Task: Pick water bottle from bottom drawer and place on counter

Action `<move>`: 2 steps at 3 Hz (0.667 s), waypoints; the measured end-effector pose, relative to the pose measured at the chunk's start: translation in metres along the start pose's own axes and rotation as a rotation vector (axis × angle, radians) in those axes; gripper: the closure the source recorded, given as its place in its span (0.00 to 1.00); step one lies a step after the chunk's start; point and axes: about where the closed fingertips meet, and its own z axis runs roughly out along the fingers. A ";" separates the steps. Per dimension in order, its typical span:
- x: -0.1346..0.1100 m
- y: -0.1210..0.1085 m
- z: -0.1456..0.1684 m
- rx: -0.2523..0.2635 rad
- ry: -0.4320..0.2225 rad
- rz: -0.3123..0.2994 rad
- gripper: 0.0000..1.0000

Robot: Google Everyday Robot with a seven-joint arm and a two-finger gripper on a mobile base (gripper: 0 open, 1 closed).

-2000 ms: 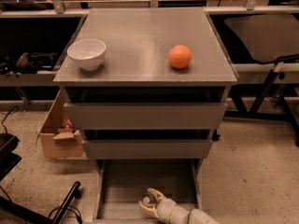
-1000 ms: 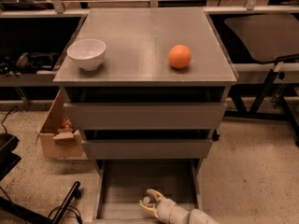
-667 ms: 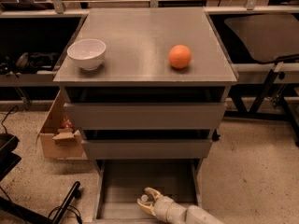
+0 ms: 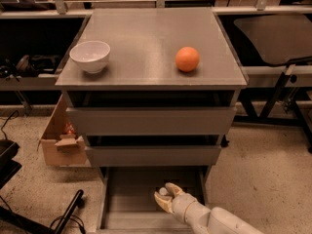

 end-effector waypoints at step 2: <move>-0.092 0.088 -0.097 -0.094 0.019 0.193 1.00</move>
Offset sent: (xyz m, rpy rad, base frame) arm -0.0859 -0.0376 0.3258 -0.1047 -0.0171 0.0561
